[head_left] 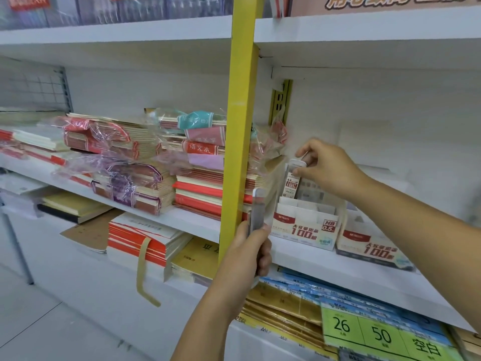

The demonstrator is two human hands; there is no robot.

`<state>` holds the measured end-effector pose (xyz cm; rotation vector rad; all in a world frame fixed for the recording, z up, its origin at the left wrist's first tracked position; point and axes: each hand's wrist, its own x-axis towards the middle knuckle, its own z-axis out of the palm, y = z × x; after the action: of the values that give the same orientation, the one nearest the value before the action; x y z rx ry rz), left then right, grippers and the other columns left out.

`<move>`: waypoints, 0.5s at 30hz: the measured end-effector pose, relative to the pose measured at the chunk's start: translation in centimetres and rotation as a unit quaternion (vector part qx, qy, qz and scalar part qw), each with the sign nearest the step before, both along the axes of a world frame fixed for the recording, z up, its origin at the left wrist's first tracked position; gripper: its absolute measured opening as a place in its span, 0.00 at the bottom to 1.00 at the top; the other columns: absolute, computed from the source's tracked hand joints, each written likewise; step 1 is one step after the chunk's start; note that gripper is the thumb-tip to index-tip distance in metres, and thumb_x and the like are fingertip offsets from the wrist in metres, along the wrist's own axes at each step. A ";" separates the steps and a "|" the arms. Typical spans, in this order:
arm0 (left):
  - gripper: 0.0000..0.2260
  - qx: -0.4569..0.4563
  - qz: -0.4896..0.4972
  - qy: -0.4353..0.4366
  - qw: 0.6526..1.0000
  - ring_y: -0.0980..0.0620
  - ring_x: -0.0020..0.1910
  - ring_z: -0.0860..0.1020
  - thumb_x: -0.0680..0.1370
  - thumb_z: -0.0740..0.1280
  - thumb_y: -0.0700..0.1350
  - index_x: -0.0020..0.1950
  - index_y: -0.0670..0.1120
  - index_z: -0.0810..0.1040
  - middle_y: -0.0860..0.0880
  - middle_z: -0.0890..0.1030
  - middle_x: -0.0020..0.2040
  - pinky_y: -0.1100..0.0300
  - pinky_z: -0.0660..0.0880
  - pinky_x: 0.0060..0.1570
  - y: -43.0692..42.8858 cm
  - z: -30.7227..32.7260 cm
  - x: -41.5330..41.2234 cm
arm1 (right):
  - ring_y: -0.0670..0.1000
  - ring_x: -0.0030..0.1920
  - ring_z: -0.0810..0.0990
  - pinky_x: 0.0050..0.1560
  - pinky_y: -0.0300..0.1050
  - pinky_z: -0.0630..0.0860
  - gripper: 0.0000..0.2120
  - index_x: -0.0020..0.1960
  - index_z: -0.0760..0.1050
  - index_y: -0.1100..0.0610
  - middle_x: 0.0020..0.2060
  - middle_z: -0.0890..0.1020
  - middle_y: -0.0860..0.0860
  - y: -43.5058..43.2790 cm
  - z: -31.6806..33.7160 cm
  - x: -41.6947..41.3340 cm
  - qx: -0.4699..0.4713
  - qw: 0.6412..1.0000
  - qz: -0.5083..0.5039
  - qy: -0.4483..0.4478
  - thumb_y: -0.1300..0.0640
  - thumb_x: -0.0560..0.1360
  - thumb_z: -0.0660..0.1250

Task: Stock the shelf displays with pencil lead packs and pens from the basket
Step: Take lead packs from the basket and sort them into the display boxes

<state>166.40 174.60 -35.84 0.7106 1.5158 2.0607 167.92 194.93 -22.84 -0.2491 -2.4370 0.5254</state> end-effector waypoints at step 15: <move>0.08 -0.004 -0.020 0.080 0.997 0.55 0.35 0.79 0.82 0.65 0.49 0.59 0.49 0.79 0.48 0.86 0.44 0.62 0.72 0.32 -0.6 1.1 1.8 | 0.38 0.34 0.79 0.35 0.29 0.72 0.11 0.59 0.78 0.40 0.38 0.82 0.34 -5.3 -2.0 6.9 -0.096 0.981 0.162 -0.049 0.49 0.78 0.66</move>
<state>168.16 174.03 -34.71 0.9152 1.5818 2.0089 174.81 189.60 -24.87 0.0475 -2.5371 0.9120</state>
